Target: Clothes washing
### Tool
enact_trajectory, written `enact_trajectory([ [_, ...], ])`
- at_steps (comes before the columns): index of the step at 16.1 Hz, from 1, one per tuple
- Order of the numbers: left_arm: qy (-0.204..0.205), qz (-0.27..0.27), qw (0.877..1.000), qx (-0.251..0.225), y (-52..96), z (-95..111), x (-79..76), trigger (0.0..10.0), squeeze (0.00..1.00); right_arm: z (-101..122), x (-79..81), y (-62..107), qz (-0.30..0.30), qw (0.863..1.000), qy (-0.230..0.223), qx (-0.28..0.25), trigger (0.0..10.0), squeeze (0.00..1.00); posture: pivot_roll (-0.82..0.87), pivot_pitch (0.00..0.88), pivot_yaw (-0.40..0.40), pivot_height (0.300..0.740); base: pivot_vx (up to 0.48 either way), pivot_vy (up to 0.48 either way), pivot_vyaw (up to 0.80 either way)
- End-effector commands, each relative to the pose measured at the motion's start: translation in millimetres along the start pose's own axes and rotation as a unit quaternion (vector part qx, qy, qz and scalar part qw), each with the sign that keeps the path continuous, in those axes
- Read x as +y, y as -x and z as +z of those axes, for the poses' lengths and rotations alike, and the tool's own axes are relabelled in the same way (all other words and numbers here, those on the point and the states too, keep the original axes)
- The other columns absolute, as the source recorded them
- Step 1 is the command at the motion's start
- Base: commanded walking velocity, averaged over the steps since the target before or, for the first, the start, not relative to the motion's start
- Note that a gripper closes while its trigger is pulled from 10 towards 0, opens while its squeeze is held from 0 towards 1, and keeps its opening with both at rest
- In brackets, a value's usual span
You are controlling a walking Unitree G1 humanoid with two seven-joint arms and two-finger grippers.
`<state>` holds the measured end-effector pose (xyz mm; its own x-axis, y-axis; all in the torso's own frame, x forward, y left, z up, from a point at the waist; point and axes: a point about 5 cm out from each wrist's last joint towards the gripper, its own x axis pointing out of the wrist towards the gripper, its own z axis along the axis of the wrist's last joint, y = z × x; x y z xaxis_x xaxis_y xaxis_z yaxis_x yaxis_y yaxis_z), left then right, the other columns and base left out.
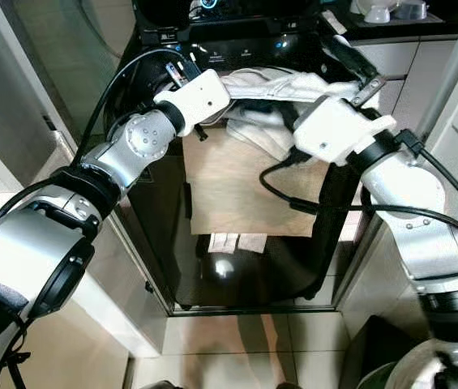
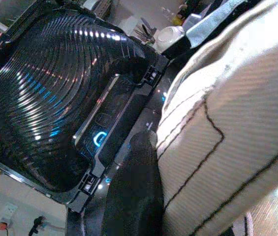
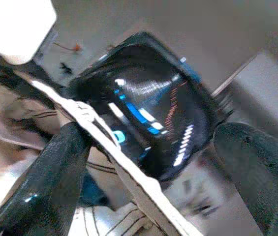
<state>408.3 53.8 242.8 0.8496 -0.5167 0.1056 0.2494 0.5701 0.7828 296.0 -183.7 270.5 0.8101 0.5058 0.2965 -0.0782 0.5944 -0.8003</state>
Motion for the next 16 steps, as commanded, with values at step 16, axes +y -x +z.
enact_trajectory([
  [16,-0.003,0.015,0.999,0.039,5.6,-16.2,7.5,0.0,0.0,-9.4,-36.3,43.6,0.065,0.943,-0.327,0.005,10.0,0.0,-0.23,0.0,0.121,0.74,0.0,0.0,0.0],
])
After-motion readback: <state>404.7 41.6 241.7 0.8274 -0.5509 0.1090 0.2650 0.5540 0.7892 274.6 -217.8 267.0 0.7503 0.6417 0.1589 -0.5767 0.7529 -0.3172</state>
